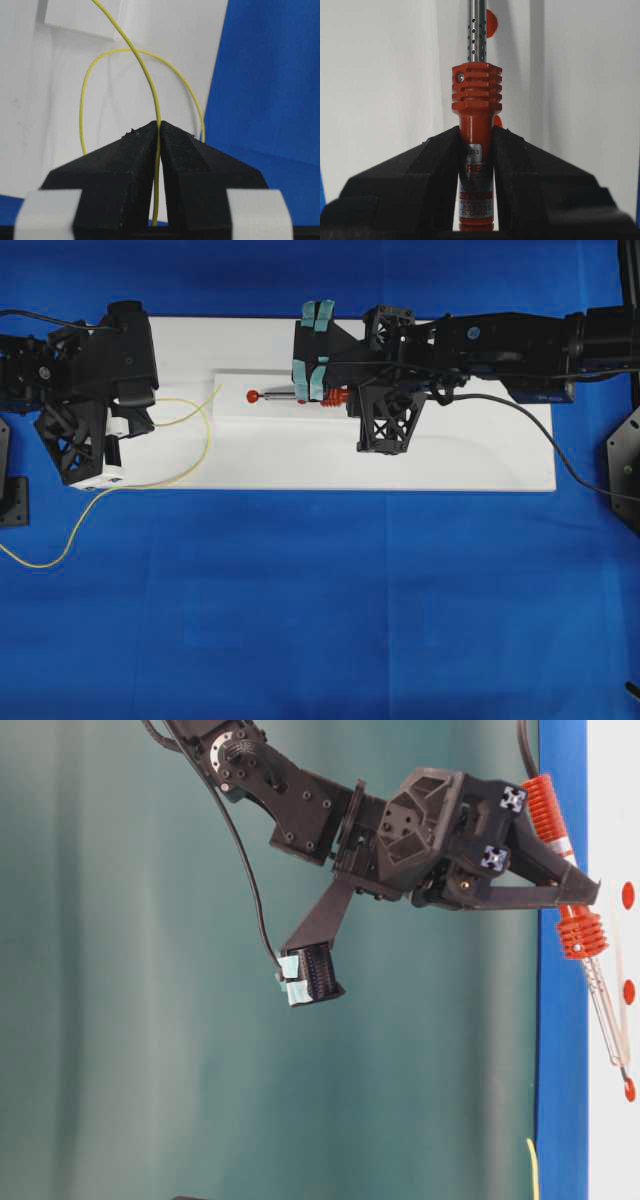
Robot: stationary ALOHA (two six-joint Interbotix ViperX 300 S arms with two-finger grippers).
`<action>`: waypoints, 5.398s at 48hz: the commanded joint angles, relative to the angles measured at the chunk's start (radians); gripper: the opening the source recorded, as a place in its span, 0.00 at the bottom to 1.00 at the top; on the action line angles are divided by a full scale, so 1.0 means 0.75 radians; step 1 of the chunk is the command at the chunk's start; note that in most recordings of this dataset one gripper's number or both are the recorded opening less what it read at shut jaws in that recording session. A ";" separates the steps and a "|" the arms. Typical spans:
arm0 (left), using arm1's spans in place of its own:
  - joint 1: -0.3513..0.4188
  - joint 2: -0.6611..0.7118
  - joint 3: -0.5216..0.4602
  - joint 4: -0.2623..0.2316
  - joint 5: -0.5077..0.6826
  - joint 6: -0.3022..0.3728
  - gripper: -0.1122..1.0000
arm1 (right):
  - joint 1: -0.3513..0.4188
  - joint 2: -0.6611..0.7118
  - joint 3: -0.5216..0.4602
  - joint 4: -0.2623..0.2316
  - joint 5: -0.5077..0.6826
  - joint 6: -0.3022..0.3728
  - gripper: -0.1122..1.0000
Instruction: Touch the tip of the soldering iron to the tip of the solder at the mark.
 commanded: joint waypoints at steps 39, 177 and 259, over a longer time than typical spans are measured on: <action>-0.004 0.008 -0.025 0.000 -0.039 0.000 0.12 | -0.002 -0.528 0.376 -0.041 -0.025 0.102 0.16; -0.006 0.679 -0.507 0.000 0.047 0.035 0.12 | -0.004 -0.223 0.264 -0.082 -0.070 0.100 0.16; -0.006 0.681 -0.507 0.000 0.047 0.033 0.12 | -0.002 -0.223 0.264 -0.080 -0.070 0.102 0.16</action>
